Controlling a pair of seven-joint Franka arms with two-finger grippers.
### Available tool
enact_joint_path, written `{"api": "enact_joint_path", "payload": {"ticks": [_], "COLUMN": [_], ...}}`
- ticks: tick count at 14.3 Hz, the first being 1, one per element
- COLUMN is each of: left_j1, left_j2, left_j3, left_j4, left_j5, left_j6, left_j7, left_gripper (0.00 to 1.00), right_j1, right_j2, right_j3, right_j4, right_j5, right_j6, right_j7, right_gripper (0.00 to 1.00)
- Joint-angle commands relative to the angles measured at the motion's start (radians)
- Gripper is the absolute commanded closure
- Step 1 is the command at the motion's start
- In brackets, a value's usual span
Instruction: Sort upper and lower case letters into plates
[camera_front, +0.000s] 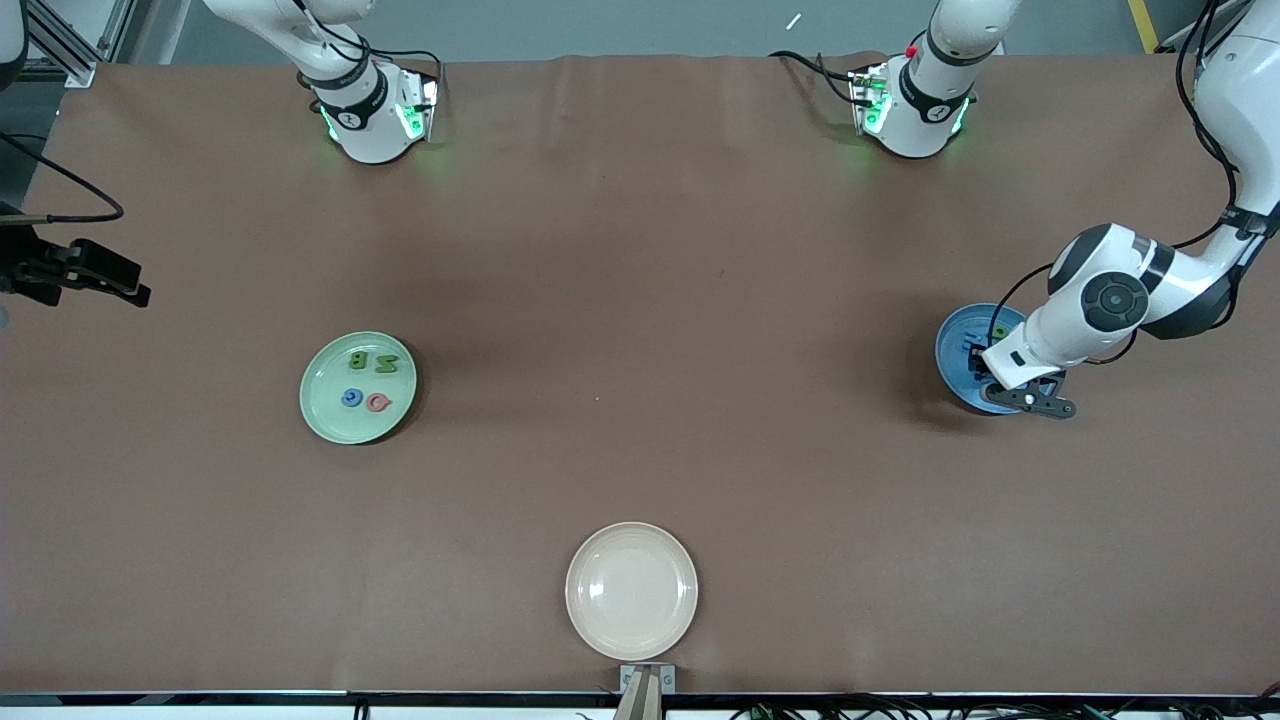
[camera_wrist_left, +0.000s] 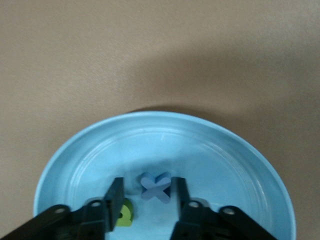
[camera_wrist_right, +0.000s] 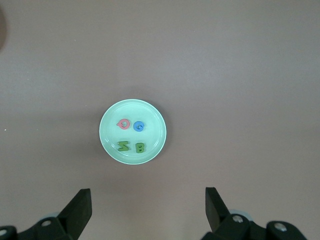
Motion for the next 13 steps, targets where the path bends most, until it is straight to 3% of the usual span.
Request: {"api": "enact_joint_path", "payload": {"ticks": [1, 6, 8, 10, 13], "left_j1": [0.010, 0.134, 0.159, 0.185, 0.194], "left_j2": [-0.006, -0.009, -0.011, -0.011, -0.011], "left_j3": [-0.035, -0.188, -0.204, -0.260, -0.279], "left_j4": [0.016, 0.035, 0.073, 0.090, 0.145], "left_j5": [-0.002, -0.064, -0.067, -0.085, -0.097], "left_j6": [-0.004, -0.024, -0.025, -0.128, -0.219], "left_j7": [0.017, 0.109, 0.114, 0.123, 0.128], "left_gripper": [0.00, 0.00, 0.00, 0.00, 0.00], "right_j1": [-0.007, -0.010, -0.006, -0.006, -0.007], "right_j2": [0.014, 0.008, 0.000, -0.001, -0.009], "right_j3": [0.006, 0.005, 0.006, 0.008, 0.006], "right_j4": [0.027, 0.021, 0.016, 0.015, 0.007], "right_j5": [0.000, 0.001, 0.000, 0.001, 0.009], "right_j6": [-0.017, -0.072, -0.073, -0.089, -0.090], "right_j7": [0.001, 0.006, 0.004, 0.006, 0.003], "right_gripper": [0.00, 0.00, 0.00, 0.00, 0.00]}}
